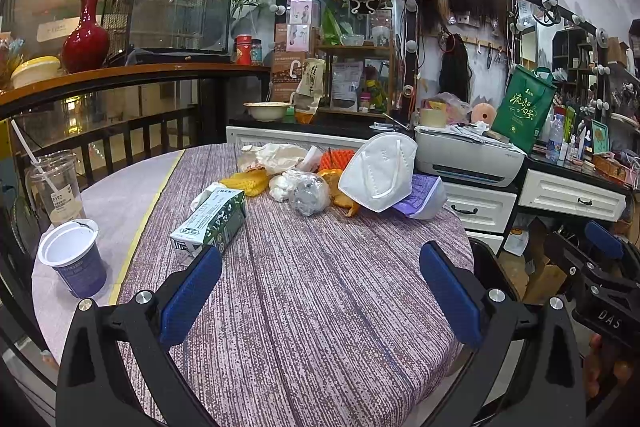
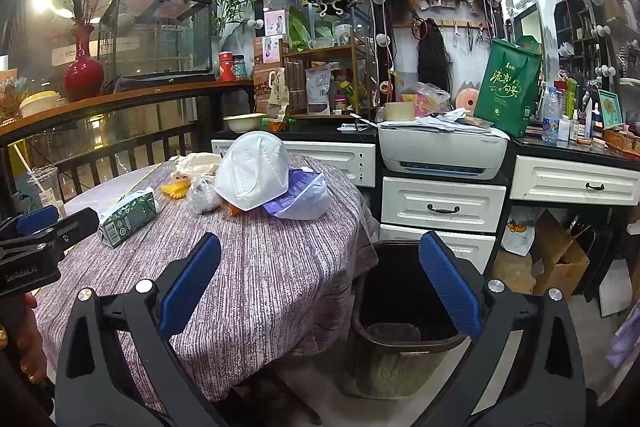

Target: Collect trash

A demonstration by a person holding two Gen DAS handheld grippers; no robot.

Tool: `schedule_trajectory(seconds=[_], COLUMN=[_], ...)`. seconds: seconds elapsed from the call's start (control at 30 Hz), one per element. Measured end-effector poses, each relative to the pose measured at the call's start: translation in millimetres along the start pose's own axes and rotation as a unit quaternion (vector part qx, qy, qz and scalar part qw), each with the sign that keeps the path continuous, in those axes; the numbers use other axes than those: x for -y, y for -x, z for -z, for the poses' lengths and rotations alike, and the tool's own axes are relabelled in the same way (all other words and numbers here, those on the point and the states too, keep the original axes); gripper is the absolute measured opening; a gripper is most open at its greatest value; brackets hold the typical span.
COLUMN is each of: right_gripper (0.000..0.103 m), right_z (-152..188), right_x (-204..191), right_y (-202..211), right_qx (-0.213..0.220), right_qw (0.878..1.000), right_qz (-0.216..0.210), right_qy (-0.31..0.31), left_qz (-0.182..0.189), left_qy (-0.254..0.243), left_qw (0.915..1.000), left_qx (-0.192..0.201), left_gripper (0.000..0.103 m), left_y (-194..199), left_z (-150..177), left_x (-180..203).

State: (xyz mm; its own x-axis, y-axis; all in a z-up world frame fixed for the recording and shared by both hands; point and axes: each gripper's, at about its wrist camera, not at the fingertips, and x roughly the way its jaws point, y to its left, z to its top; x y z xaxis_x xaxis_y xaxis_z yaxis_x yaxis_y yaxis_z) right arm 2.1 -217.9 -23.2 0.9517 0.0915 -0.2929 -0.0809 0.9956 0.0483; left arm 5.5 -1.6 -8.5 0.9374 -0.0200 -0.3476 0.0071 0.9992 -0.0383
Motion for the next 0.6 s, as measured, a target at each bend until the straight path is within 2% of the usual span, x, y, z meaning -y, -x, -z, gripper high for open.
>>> schedule_trajectory(seconds=[0.6], right_gripper=[0.098], right_z=[0.8], right_x=[0.7], right_y=[-1.1], right_qx=[-0.002], right_qw=[1.0], right_qz=[0.0], right_qy=[0.0], left_qz=[0.0], left_qy=[-0.001], left_qw=[1.0], left_qx=[-0.001], left_gripper=[0.098], left_y=[-0.6], left_z=[0.5], left_x=[0.7])
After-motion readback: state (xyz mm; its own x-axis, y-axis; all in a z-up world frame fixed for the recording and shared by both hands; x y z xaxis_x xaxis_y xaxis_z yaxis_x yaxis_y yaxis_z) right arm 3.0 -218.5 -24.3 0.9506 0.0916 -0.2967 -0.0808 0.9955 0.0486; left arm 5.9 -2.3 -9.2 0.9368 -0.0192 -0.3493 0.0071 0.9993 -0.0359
